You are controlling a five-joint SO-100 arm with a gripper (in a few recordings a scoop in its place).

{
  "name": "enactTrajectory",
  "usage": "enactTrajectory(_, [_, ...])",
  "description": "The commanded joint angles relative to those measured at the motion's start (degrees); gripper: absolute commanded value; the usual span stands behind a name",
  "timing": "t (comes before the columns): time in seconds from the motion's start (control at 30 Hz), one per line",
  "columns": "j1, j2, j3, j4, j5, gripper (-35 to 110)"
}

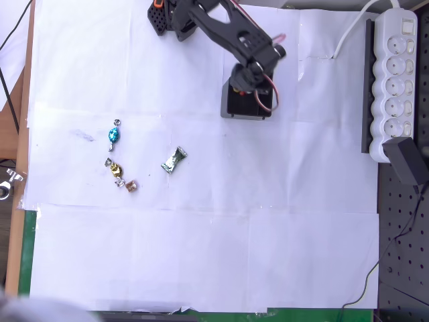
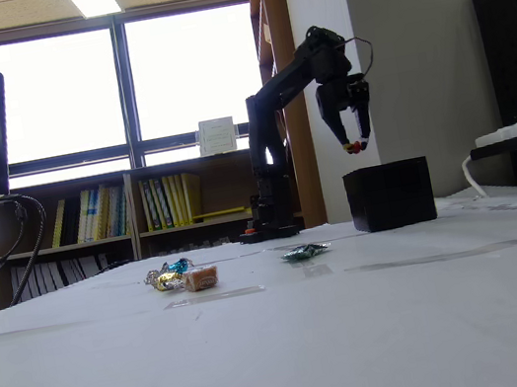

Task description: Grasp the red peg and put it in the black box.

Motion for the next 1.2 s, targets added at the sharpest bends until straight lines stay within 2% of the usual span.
enactTrajectory(0.0, [-2.11,2.55,10.46,-0.18,1.05,0])
enactTrajectory(0.1, [-2.9,3.08,11.69,-0.26,2.02,7])
enactTrajectory(0.23, [-3.25,1.85,12.39,0.62,1.32,38])
enactTrajectory(0.6, [-0.97,0.18,14.06,1.05,-0.53,39])
enactTrajectory(0.7, [0.18,-2.29,11.78,0.97,-0.62,38])
enactTrajectory(0.73, [0.79,-3.25,11.34,1.41,-0.53,26])
enactTrajectory(0.77, [1.67,-4.83,10.28,1.32,0.35,3])
enactTrajectory(0.8, [2.9,-6.5,8.7,1.76,0.44,0])
enactTrajectory(0.9, [6.77,-16.52,0.35,2.72,-4.31,0])
enactTrajectory(1.0, [12.13,-30.94,-13.36,-1.41,-11.87,0])
enactTrajectory(1.17, [21.88,-59.59,-50.71,-19.51,-27.16,0])
